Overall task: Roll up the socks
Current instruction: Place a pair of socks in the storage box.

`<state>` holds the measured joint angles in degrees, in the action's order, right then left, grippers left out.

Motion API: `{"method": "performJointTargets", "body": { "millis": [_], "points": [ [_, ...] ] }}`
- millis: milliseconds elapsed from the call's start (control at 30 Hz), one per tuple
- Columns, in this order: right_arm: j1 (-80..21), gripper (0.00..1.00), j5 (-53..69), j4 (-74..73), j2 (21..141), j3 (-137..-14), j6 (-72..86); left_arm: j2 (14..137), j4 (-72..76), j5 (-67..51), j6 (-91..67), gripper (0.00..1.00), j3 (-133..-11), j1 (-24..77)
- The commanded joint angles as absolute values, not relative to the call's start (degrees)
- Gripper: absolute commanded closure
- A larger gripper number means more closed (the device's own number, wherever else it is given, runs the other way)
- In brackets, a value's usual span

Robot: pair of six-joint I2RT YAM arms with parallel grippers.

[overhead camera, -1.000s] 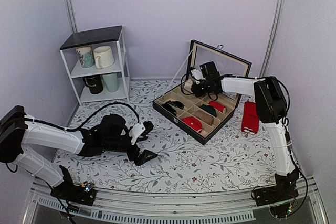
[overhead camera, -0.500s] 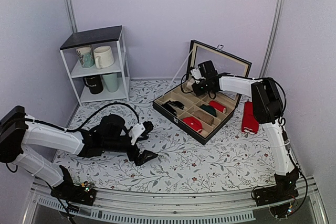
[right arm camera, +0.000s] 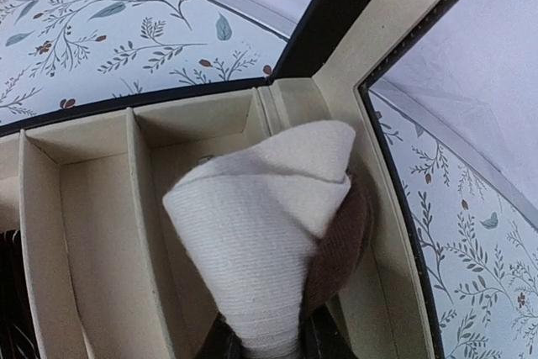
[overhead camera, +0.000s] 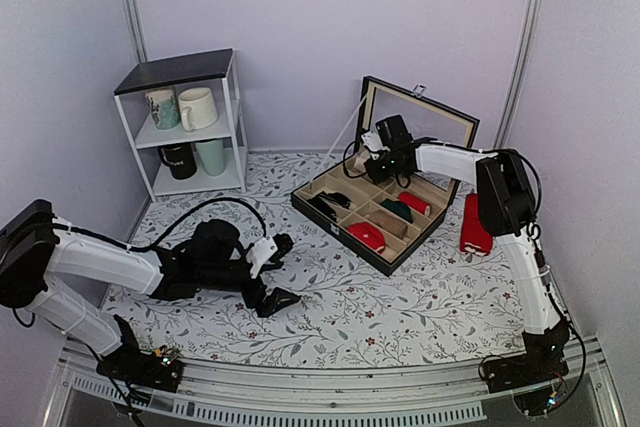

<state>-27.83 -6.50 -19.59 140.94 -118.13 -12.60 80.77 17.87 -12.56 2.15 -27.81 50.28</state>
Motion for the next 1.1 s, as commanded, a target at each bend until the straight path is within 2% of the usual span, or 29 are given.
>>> {"method": "performJointTargets", "body": {
  "millis": [0, 300, 433, 633, 867, 1067],
  "points": [
    [-27.0, 0.98, -2.7, -24.8, 146.2, -119.3, -11.6, 81.7, 19.6, -13.3, 2.9, 0.01, -27.2, 48.8],
    [-27.6, 0.98, 2.0, -28.7, 148.0, -119.2, -12.0, 82.2, 19.9, -13.4, 3.1, 0.0, -27.0, 48.4],
    [-27.4, 0.97, -0.7, -28.5, 148.3, -119.3, -11.1, 82.6, 19.9, -13.7, 3.1, 0.0, -27.2, 48.2],
    [-26.4, 0.84, 0.0, -29.1, 148.3, -120.1, -8.9, 82.9, 19.8, -13.7, 3.0, 0.01, -27.1, 48.1],
    [-26.2, 0.61, -1.7, -31.2, 148.3, -120.4, -7.7, 83.2, 19.8, -13.8, 3.0, 0.0, -27.2, 48.1],
    [-25.7, 0.57, 0.9, -29.3, 146.5, -120.5, -5.8, 83.3, 19.8, -13.8, 3.0, 0.0, -27.2, 47.9]
  ]
}}
